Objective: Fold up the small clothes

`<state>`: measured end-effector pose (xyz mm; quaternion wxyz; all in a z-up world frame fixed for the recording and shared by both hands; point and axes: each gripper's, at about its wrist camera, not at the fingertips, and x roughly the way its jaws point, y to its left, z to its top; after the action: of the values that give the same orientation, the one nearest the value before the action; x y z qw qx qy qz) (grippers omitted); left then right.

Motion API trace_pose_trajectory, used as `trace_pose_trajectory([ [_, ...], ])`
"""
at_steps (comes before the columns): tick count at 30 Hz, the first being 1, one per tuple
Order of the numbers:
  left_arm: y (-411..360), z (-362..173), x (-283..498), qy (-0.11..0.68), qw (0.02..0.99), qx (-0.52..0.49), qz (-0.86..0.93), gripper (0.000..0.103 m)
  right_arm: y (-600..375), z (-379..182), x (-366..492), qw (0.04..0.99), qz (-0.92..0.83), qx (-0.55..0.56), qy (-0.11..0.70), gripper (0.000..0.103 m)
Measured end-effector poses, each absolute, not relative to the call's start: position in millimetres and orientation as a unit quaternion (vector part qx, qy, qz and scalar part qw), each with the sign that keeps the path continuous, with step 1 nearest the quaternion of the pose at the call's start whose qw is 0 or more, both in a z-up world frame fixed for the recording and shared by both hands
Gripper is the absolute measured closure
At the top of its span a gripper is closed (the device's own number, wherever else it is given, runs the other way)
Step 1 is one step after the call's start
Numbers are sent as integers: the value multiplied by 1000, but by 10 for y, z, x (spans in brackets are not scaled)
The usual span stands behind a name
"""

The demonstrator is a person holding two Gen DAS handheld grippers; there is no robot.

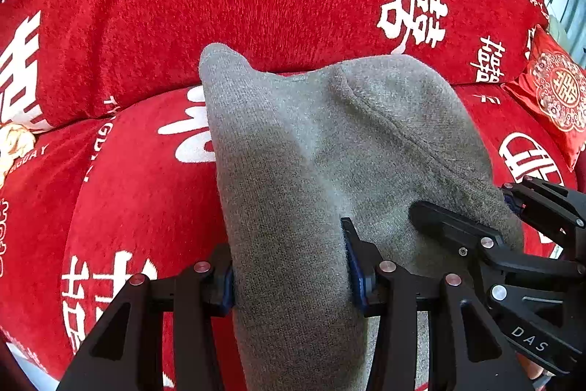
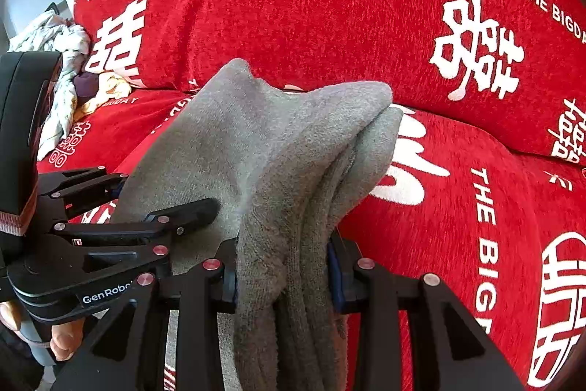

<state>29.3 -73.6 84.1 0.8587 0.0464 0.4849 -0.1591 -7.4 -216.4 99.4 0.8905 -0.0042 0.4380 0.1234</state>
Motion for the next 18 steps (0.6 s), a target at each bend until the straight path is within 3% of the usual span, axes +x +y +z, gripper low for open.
trace_pose_trajectory([
  [18,-652,696,-278,471,865,67,-159,55,-1977,826,-679,899,122,-11,419,66],
])
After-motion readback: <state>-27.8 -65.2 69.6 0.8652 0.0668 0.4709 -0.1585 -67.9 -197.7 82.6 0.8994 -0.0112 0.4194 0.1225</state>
